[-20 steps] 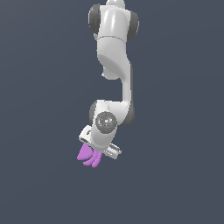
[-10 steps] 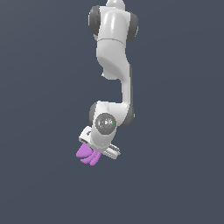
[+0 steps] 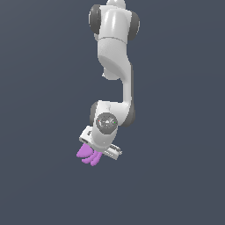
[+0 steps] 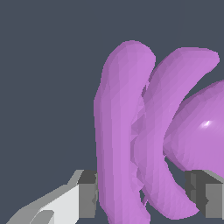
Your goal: Pick up the object and move it to a goal position.
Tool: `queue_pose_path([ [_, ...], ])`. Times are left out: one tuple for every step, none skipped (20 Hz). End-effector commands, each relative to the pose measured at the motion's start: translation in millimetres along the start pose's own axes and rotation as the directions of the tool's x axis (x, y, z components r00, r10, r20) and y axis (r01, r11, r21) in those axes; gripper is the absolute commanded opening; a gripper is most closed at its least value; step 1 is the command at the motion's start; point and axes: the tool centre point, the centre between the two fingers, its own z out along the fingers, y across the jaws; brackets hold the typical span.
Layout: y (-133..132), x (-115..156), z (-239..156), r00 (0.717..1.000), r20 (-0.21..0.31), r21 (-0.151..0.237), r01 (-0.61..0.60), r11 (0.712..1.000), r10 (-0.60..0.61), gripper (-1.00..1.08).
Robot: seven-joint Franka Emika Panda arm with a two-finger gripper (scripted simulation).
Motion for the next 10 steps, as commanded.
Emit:
queue_pose_path([
  [-1.5,-2.9,-5.5,1.0,-0.001,0.001,0.0,1.0,0.0,-1.0],
  [-2.2,-4.7,-8.4,1.0,-0.001,0.001,0.0,1.0,0.0,-1.0],
  [-2.9,-6.8,-11.7,1.0,-0.001,0.001,0.0,1.0,0.0,-1.0],
  [-3.8,-9.2,-15.5,1.0,-0.001,0.001,0.0,1.0,0.0,-1.0],
  [-4.8,-11.9,-19.7,1.0,-0.001,0.001,0.0,1.0,0.0,-1.0],
  [-6.0,-14.8,-24.1,1.0,0.0,0.001,0.001,1.0,-0.001,-1.0],
  [-7.1,-18.1,-29.3,1.0,0.0,0.001,0.001,1.0,-0.001,-1.0],
  [-8.4,-21.6,-34.9,1.0,0.0,0.001,0.001,1.0,-0.001,-1.0],
  [-9.8,-25.5,-41.1,1.0,0.0,0.001,0.001,1.0,-0.001,-1.0],
  [-11.4,-29.7,-47.7,1.0,0.0,0.001,0.001,1.0,-0.001,-1.0],
])
